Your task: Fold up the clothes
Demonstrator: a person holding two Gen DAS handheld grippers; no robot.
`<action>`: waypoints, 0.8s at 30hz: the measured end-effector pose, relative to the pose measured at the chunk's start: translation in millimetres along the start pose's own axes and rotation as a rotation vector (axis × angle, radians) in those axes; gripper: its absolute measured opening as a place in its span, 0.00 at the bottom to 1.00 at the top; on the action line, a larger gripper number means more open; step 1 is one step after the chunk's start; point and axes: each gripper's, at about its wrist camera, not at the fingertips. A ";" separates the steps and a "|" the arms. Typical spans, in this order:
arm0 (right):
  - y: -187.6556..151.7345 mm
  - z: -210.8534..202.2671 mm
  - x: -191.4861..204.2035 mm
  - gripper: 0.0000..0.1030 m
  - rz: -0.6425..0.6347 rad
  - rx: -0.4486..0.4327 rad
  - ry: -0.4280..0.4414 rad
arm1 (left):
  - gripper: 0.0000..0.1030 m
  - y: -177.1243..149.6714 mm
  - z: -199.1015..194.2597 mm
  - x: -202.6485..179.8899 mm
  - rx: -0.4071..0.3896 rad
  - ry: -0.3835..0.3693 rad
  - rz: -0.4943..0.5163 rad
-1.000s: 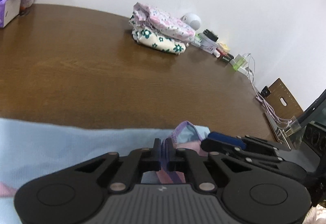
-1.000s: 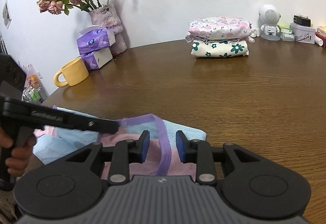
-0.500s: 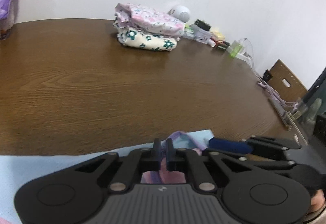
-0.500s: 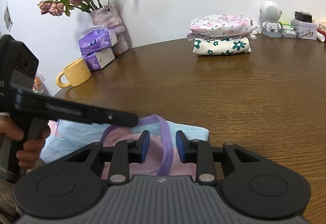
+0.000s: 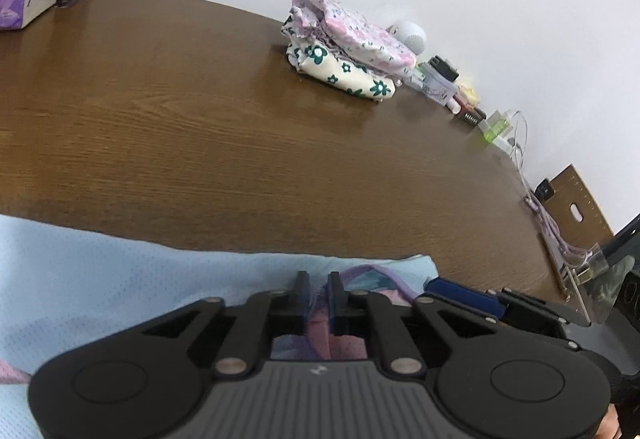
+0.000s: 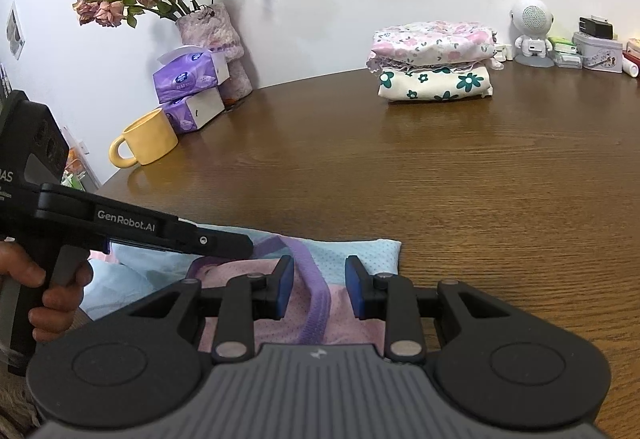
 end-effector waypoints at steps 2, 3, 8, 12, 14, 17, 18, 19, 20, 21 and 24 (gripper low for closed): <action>0.7 -3.0 -0.1 0.27 0.001 -0.011 0.003 | 0.29 2.3 -6.7 -2.5 -0.037 -0.004 0.010; 1.0 -4.9 -0.1 0.27 0.003 -0.019 0.002 | 0.33 3.7 -10.2 -3.9 -0.055 -0.005 0.016; 1.1 -10.4 -3.1 0.27 0.018 -0.037 -0.010 | 0.23 3.1 -2.1 -11.8 -0.046 0.016 0.068; -0.6 -8.2 -6.0 0.27 0.032 -0.027 -0.009 | 0.07 -1.9 10.9 -10.0 -0.025 0.035 0.078; -0.8 -9.8 -5.8 0.27 0.035 -0.033 -0.008 | 0.10 -1.3 9.2 -6.8 -0.031 0.015 0.052; -2.1 -17.7 -5.8 0.29 0.042 -0.056 -0.023 | 0.35 -1.7 -5.8 -4.8 -0.077 -0.006 0.037; -2.8 -21.0 -5.8 0.31 0.045 -0.065 -0.029 | 0.45 -3.3 -12.8 -5.7 -0.100 -0.005 0.049; -3.5 -24.2 -5.8 0.32 0.048 -0.074 -0.036 | 0.46 -6.5 -18.3 -6.5 -0.115 0.002 0.060; -5.2 -28.1 -5.2 0.32 0.047 -0.079 -0.047 | 0.46 -10.4 -23.3 -7.2 -0.129 0.009 0.072; -7.2 -31.8 -4.8 0.32 0.047 -0.082 -0.057 | 0.46 -14.2 -28.3 -7.9 -0.142 0.017 0.084; -13.5 -41.3 -7.1 0.32 0.062 -0.080 -0.088 | 0.46 -27.8 -36.9 -6.6 -0.147 0.029 0.094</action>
Point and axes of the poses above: each gripper's, at about its wrist camera, not at the fingertips, and z roughly the way its jaws point, x to its left, y to its top, and after that the axes turned 12 degrees about y, right-handed
